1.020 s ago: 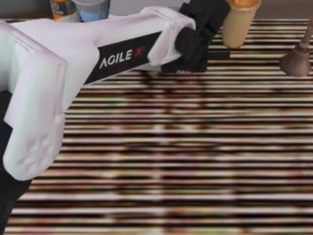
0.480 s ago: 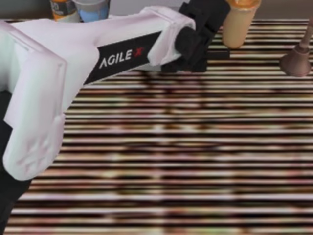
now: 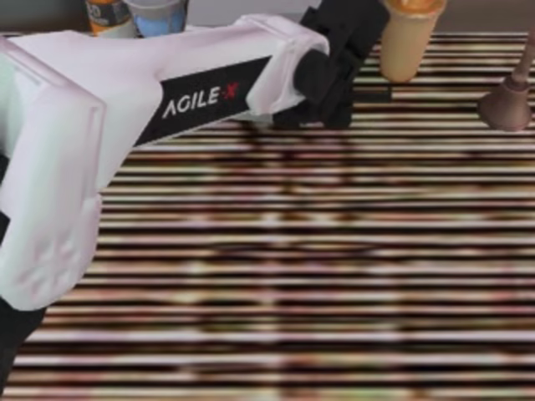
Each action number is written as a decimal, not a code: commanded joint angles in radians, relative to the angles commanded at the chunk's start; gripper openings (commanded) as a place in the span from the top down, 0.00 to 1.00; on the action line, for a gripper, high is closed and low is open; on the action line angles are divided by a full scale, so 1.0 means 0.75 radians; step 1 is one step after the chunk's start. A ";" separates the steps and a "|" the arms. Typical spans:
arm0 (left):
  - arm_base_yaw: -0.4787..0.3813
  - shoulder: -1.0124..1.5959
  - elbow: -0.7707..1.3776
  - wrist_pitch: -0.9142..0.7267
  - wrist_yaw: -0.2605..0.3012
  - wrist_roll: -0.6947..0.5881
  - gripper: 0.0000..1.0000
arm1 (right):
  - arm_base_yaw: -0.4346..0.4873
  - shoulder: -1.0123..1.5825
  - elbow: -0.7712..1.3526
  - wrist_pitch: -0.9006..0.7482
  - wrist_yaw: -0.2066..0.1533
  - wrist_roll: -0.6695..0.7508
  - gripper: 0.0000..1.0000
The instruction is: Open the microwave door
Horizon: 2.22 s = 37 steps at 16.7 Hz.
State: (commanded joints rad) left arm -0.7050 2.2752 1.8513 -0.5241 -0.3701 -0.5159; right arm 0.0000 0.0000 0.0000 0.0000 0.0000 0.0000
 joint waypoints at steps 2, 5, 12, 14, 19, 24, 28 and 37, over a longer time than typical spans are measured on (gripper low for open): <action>0.006 -0.030 -0.045 0.031 0.015 0.027 1.00 | 0.000 0.000 0.000 0.000 0.000 0.000 0.00; 0.008 -0.039 -0.064 0.040 0.022 0.041 1.00 | 0.000 0.000 0.000 0.000 0.000 0.000 0.00; 0.008 -0.039 -0.064 0.040 0.022 0.041 1.00 | 0.000 0.000 0.000 0.000 0.000 0.000 0.00; 0.008 -0.039 -0.064 0.040 0.022 0.041 1.00 | 0.000 0.000 0.000 0.000 0.000 0.000 0.00; 0.008 -0.039 -0.064 0.040 0.022 0.041 1.00 | 0.000 0.000 0.000 0.000 0.000 0.000 0.00; 0.008 -0.039 -0.064 0.040 0.022 0.041 1.00 | 0.000 0.000 0.000 0.000 0.000 0.000 0.00; 0.008 -0.039 -0.064 0.040 0.022 0.041 1.00 | 0.000 0.000 0.000 0.000 0.000 0.000 0.00; 0.017 -0.104 -0.175 0.110 0.071 0.112 1.00 | 0.000 0.000 0.000 0.000 0.000 0.000 0.00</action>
State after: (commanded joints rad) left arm -0.6926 2.1971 1.7197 -0.4419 -0.3166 -0.4319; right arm 0.0000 0.0000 0.0000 0.0000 0.0000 0.0000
